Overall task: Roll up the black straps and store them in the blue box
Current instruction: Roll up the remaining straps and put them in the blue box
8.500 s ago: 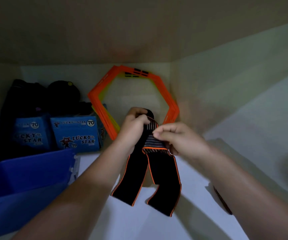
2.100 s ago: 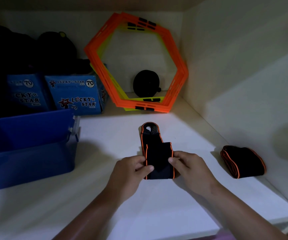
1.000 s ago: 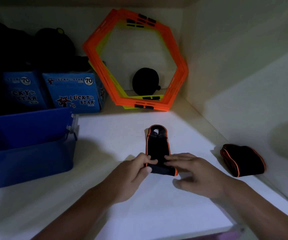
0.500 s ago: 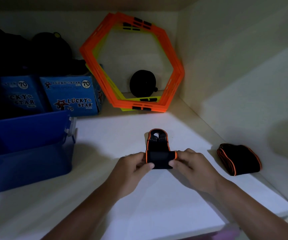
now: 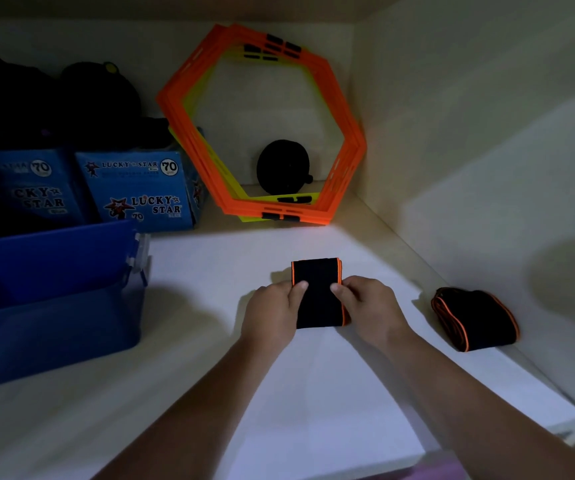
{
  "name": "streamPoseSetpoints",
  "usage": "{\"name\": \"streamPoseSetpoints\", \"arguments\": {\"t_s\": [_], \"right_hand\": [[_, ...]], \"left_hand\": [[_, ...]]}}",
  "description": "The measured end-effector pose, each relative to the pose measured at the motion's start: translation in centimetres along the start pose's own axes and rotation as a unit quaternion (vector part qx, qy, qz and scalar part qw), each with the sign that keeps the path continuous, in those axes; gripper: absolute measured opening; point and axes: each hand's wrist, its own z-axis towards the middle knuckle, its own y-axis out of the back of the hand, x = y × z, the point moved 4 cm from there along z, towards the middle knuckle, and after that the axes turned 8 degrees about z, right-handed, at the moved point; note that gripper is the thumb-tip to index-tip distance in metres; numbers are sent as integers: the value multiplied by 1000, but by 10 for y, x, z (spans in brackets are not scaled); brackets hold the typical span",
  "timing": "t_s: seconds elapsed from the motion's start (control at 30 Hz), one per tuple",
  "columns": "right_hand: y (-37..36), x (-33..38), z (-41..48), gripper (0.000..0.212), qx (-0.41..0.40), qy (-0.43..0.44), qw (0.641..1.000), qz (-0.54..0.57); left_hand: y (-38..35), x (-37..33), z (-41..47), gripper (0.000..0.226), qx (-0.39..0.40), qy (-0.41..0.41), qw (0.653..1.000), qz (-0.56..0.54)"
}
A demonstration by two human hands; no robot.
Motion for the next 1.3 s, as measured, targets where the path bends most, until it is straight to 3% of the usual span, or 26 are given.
{"name": "streamPoseSetpoints", "arguments": {"t_s": [0.17, 0.37, 0.57, 0.63, 0.73, 0.8, 0.93, 1.13, 1.3], "right_hand": [[-1, 0, 8, 25, -38, -8, 996, -76], [-3, -2, 16, 46, 13, -41, 991, -126], [-3, 2, 8, 58, 3, -77, 996, -53], [-6, 10, 6, 59, 9, -93, 996, 6], [-18, 26, 5, 53, 16, -85, 993, 76], [-29, 35, 4, 45, 0, -73, 989, 128], [-47, 38, -8, 32, -40, -74, 977, 195], [-33, 28, -5, 24, -31, -81, 962, 259], [11, 8, -11, 19, 26, -91, 966, 242]], "left_hand": [[-13, -4, 8, 48, -7, 2, 991, 136], [-14, 1, 24, 44, 72, 45, 991, 105], [-8, 6, 16, 24, 122, 107, 981, -106], [-7, 9, 11, 17, 122, 133, 947, -267], [-4, 10, 5, 14, 113, 188, 863, -455], [-1, 4, 1, 17, 81, 220, 839, -491], [2, -9, -2, 23, 36, 269, 822, -500], [13, -14, 4, 21, 86, 240, 844, -473], [6, -3, 5, 20, 157, 153, 874, -434]]}}
